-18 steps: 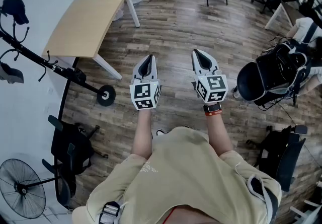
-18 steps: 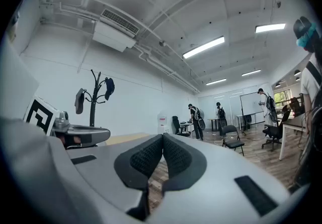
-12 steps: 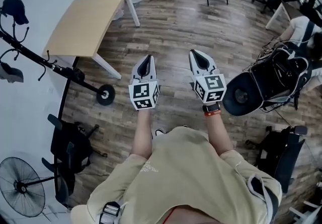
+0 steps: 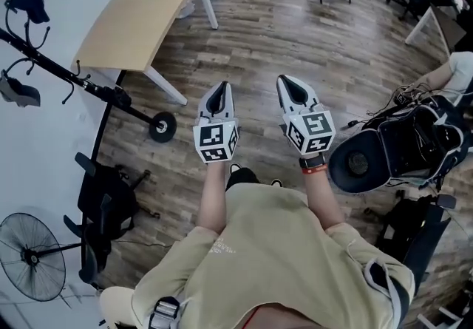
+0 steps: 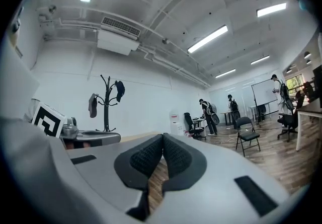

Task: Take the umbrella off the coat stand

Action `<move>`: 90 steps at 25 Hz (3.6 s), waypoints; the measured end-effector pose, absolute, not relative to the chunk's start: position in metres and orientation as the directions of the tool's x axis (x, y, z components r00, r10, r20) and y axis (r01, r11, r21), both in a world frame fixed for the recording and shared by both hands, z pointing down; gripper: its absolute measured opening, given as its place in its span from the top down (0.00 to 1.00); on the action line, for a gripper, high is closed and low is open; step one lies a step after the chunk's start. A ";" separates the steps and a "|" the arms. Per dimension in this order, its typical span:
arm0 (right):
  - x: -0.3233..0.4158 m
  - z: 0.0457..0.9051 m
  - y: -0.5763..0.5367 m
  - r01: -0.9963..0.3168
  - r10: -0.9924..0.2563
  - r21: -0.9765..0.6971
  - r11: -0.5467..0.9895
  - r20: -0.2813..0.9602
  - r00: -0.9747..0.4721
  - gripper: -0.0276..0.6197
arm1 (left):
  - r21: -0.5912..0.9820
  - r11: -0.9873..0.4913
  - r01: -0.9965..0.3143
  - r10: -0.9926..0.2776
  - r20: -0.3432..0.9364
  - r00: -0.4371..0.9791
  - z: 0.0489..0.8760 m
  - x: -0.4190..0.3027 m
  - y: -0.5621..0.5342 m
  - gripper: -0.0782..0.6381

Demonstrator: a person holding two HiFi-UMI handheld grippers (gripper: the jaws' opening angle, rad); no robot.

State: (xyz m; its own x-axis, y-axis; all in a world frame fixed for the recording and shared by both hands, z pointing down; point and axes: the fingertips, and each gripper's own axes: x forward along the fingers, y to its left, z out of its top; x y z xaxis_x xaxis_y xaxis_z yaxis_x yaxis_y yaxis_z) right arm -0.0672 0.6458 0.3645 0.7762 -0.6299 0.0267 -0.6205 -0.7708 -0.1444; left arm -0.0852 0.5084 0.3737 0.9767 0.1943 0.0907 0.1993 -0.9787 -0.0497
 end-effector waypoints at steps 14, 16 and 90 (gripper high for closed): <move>0.054 0.366 0.457 -0.720 -0.734 -0.159 -0.675 0.048 0.678 0.94 | -0.037 -0.997 0.070 0.067 0.084 0.994 0.376 0.017 0.329 0.86; 0.068 0.356 0.415 -0.744 -0.755 -0.147 -0.652 0.041 0.654 0.94 | -0.030 -0.999 0.039 0.036 0.072 0.997 0.370 0.026 0.291 0.86; 0.109 0.467 -0.309 -0.827 -0.794 -0.233 0.512 0.237 -0.559 0.93 | 0.001 -0.569 -0.822 -0.818 0.105 0.566 0.413 0.028 -0.304 0.86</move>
State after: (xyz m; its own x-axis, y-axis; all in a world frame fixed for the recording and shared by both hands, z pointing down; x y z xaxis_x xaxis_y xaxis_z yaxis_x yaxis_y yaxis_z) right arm 0.1094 -0.3092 0.4669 -0.5591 -0.7944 0.2373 -0.8266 0.5121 -0.2333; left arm 0.0276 -0.3036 0.4130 0.5661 -0.8176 0.1049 -0.8222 -0.5692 0.0013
